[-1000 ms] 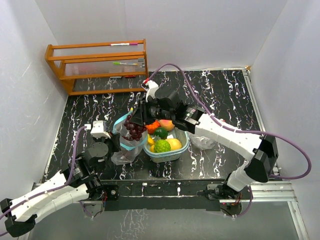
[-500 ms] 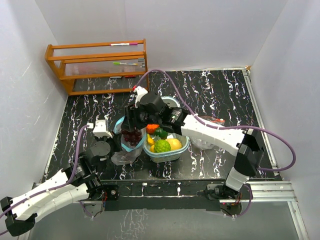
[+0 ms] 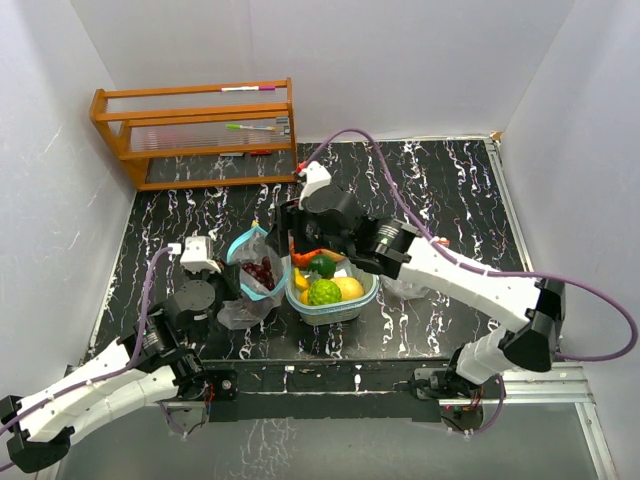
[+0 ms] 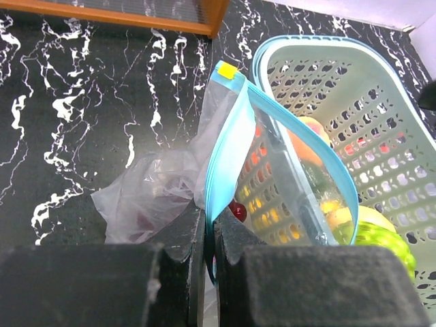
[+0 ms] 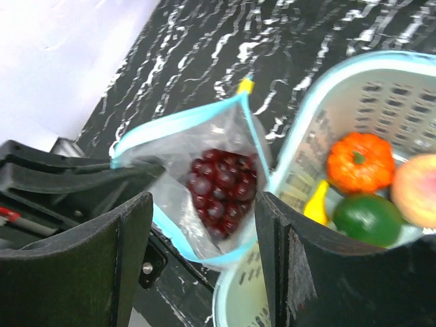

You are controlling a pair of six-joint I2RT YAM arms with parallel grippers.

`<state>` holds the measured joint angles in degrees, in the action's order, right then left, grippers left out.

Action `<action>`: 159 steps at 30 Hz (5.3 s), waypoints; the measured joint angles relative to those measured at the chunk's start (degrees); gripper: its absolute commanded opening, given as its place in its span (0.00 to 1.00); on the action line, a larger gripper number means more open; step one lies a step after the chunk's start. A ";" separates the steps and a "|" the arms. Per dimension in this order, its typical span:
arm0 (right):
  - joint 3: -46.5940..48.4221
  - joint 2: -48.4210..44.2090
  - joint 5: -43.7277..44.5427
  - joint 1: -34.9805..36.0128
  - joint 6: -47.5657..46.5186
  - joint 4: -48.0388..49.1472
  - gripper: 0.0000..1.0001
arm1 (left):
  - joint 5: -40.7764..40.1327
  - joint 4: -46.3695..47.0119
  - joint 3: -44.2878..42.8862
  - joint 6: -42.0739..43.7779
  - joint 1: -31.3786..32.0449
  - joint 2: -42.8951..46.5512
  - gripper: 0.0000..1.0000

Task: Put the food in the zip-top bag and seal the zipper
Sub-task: Place the fake fruit in the zipper food storage bag, then pick up the fake fruit from the bin, then place the fake fruit in the zipper food storage bag.

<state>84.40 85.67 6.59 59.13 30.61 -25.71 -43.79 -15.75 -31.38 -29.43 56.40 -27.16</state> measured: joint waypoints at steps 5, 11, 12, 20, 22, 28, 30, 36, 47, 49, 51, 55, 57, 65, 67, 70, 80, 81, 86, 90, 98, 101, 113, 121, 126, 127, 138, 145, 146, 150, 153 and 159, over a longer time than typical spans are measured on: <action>-2.29 -4.22 8.52 -0.07 1.51 -6.49 0.71 | -0.37 1.29 -2.10 3.37 0.00 0.35 0.00; -5.60 -4.94 11.26 -1.62 2.71 -13.97 0.79 | -2.27 5.03 -6.80 9.25 0.00 -0.07 0.00; -6.19 -4.94 11.13 -1.84 2.75 -14.97 0.81 | -2.49 5.25 -6.80 9.35 0.00 0.09 0.00; -8.13 -2.82 5.70 -1.88 2.43 -20.35 0.89 | -3.39 2.21 -1.09 5.90 -0.02 1.95 0.00; -8.13 -2.21 4.24 -1.88 2.32 -21.22 0.90 | -3.37 0.79 -0.28 4.85 -0.02 2.45 0.00; -9.05 -0.79 2.36 -1.88 2.29 -22.88 0.91 | -3.41 -0.92 0.26 2.38 -0.02 4.24 0.00; -10.19 -0.09 2.16 -1.88 2.43 -22.93 0.91 | -3.48 -1.16 0.35 2.08 -0.02 4.81 0.00; -12.46 3.87 2.01 -1.88 2.97 -22.25 0.89 | -3.67 -1.49 0.35 1.73 -0.02 5.64 0.00; -12.74 3.63 3.17 -1.88 3.58 -20.83 0.09 | -3.67 -1.42 0.37 1.73 -0.04 5.77 0.00; -12.33 3.63 3.87 -1.88 3.65 -20.85 0.08 | -3.69 -1.42 0.37 1.73 -0.02 5.66 0.00; -11.65 3.63 4.76 -1.81 3.56 -21.20 0.08 | -3.69 -1.44 0.37 1.70 -0.02 5.62 0.00; -8.76 3.52 7.63 -1.95 3.06 -22.45 0.08 | -3.69 -1.44 0.37 1.70 -0.02 5.62 0.00; -6.73 3.19 9.03 -2.23 2.47 -22.80 0.08 | -3.67 -1.42 0.37 1.70 -0.02 5.60 0.00; 0.87 -0.55 8.41 -3.13 -1.55 -21.05 0.08 | -3.63 -0.83 0.37 1.70 -0.02 3.54 0.00; 0.94 -2.03 5.84 -3.13 -2.60 -19.32 0.08 | -3.58 -0.52 0.37 1.70 -0.02 3.02 0.00; 0.94 -3.80 0.55 -3.10 -3.87 -16.31 0.07 | -3.54 -0.02 0.37 1.73 -0.02 2.45 0.00; 1.36 -0.35 -7.93 1.95 -4.98 -9.55 0.08 | -3.15 0.85 0.35 1.73 -0.02 0.72 0.00; 1.31 0.26 -8.33 2.36 -4.98 -8.79 0.08 | -3.10 0.85 0.35 1.73 -0.02 0.74 0.00; 1.31 2.84 -8.94 2.58 -4.63 -5.53 0.08 | -2.73 0.70 0.31 1.68 -0.02 1.44 0.00; 1.51 5.75 -8.90 2.56 -4.33 -3.72 0.08 | -2.47 0.11 0.04 1.40 -0.02 2.45 0.00; 2.51 12.41 -7.32 2.58 -2.29 -1.70 0.08 | -1.81 -2.03 -0.46 0.26 -0.02 4.79 0.00; 2.51 12.81 -3.82 2.64 -0.90 -0.96 0.09 | -1.57 -2.84 -0.46 -0.70 -0.04 5.40 0.00; 13.25 21.11 10.01 4.66 2.32 0.66 0.21 | 0.24 -4.20 -0.46 -4.26 -0.04 6.01 0.00; 14.27 24.04 15.13 7.19 2.47 -0.66 0.55 | 0.20 -5.40 0.24 -3.80 -0.07 5.42 0.00; 13.92 23.06 15.61 7.78 2.36 -1.03 0.64 | -0.04 -5.11 0.42 -3.78 -0.04 5.29 0.00; 13.68 22.82 15.56 7.78 2.34 -1.07 0.64 | 0.00 -4.94 0.42 -3.76 -0.04 5.31 0.00; 13.33 21.84 17.77 8.72 3.61 -1.73 0.64 | -0.59 -2.86 2.14 -4.90 -0.04 11.45 0.00; 14.01 24.06 25.97 10.88 5.49 -10.05 0.65 | -3.85 -7.17 0.87 -10.82 -0.04 14.91 0.00; 14.01 24.37 26.82 11.02 5.62 -11.08 0.65 | -4.44 -8.52 0.61 -11.89 -0.04 15.04 0.00; 13.99 24.50 27.71 11.04 5.29 -11.56 0.65 | -5.40 -12.02 0.63 -15.02 -0.04 16.24 0.00; 12.92 23.87 26.10 10.99 4.13 -9.64 0.65 | -5.60 -12.17 1.62 -16.35 -0.07 17.88 0.00; 12.07 22.95 18.58 11.15 2.10 -4.48 0.74 | -5.73 -11.87 2.54 -17.18 -0.04 17.51 0.00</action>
<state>96.47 108.62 25.17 70.28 32.71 -30.20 -49.52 -27.62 -28.84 -46.61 56.36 -9.65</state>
